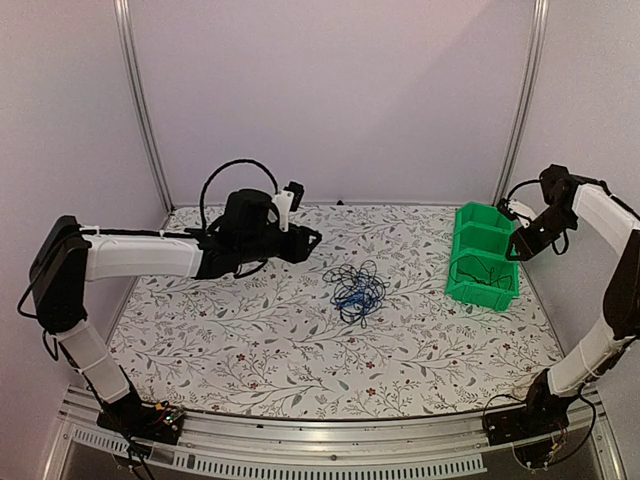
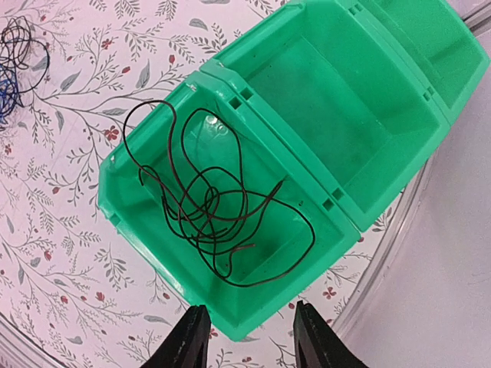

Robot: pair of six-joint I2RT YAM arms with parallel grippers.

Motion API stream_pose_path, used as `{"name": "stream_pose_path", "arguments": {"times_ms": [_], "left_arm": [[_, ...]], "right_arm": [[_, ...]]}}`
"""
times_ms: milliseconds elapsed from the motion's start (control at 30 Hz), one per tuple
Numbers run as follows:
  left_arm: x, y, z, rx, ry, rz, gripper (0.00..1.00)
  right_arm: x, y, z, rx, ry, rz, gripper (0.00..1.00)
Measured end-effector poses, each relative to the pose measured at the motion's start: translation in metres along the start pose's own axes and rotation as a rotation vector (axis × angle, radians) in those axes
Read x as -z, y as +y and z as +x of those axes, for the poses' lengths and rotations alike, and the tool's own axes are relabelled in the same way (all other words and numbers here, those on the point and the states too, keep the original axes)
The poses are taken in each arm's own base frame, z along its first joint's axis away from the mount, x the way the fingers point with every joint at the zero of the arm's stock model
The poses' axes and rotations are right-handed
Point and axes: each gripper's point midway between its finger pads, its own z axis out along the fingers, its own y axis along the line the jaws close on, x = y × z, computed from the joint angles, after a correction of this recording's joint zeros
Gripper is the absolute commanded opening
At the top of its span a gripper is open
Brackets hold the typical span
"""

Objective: Untangle the cables

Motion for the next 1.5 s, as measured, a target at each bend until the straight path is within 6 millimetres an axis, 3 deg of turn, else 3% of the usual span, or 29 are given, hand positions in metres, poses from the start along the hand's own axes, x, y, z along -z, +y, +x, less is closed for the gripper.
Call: {"name": "stream_pose_path", "arguments": {"times_ms": [200, 367, 500, 667, 833, 1100, 1233, 1400, 1500], "left_arm": [[-0.006, -0.001, 0.011, 0.008, 0.03, 0.014, 0.51], [-0.022, -0.005, 0.033, 0.033, 0.114, 0.051, 0.46], [-0.039, -0.014, 0.044, 0.066, 0.183, 0.118, 0.42], [-0.063, -0.019, 0.061, 0.141, 0.271, 0.17, 0.4], [-0.073, -0.017, 0.073, 0.192, 0.352, 0.169, 0.41], [-0.07, -0.02, 0.056, 0.215, 0.353, 0.166, 0.41], [-0.065, -0.018, 0.057, 0.226, 0.366, 0.152, 0.41], [-0.056, -0.018, 0.052, 0.229, 0.358, 0.148, 0.41], [-0.054, -0.02, 0.046, 0.225, 0.347, 0.152, 0.43]], "right_arm": [[0.032, 0.004, -0.011, 0.095, -0.021, 0.007, 0.41], [0.033, 0.028, -0.058, 0.159, -0.096, -0.084, 0.32], [0.014, 0.09, -0.105, 0.278, -0.155, -0.238, 0.3], [-0.015, 0.167, -0.14, 0.397, -0.199, -0.418, 0.32], [-0.06, 0.216, -0.164, 0.431, -0.199, -0.565, 0.4], [-0.136, 0.243, -0.151, 0.41, -0.094, -0.671, 0.43], [-0.148, 0.246, -0.158, 0.405, -0.099, -0.677, 0.4], [-0.16, 0.248, -0.171, 0.387, -0.127, -0.691, 0.03], [-0.164, 0.249, -0.172, 0.366, -0.122, -0.7, 0.0]]}}
